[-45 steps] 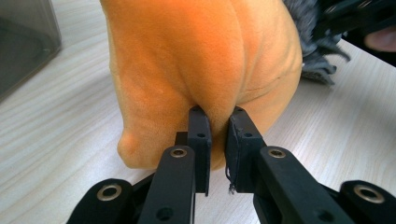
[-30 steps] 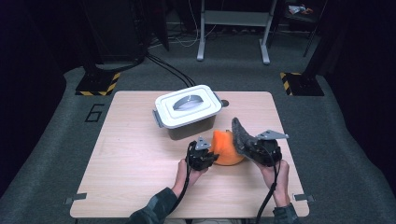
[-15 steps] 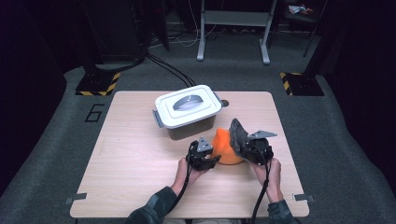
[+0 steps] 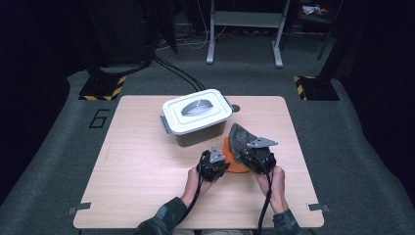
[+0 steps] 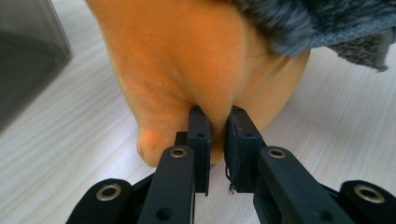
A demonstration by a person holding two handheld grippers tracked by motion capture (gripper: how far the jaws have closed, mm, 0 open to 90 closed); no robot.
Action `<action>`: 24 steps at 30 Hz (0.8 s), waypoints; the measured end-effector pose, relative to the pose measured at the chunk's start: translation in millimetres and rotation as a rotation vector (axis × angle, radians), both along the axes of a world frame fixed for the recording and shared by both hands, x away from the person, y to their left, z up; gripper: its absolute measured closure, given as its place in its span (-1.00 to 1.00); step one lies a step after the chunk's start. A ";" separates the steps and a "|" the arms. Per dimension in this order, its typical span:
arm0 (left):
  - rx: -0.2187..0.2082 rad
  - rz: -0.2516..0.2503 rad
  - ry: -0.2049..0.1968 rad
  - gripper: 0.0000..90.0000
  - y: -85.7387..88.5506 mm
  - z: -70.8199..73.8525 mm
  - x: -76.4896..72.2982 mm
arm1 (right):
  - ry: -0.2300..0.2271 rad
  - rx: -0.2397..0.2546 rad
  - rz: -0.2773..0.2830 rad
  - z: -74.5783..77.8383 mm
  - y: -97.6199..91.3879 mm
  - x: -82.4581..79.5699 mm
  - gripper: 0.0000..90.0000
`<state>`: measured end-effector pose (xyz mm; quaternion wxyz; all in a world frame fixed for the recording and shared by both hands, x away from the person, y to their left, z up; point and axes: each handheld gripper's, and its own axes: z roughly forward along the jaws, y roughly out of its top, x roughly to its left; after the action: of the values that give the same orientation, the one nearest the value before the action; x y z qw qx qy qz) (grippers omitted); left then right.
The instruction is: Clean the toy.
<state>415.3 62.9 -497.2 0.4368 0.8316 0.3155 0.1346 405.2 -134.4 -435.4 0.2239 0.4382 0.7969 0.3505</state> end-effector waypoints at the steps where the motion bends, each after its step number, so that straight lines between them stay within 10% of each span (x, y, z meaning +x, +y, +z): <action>1: -0.010 -0.005 0.008 0.81 0.8 -0.2 0.6 | 0.005 0.017 -0.001 -0.8 -3.4 1.1 0.72; 12: -0.018 -0.007 0.005 0.81 0.5 0.2 1.5 | 0.040 0.006 -0.112 -13.4 -39.8 5.0 0.72; 24: -0.019 -0.015 0.010 0.81 1.8 0.1 2.0 | 0.178 0.071 -0.195 -49.5 -71.5 23.1 0.72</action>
<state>417.3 64.6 -497.2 0.4440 0.8305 0.3125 0.1244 428.3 -205.9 -484.8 0.1697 0.5507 0.7543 0.3146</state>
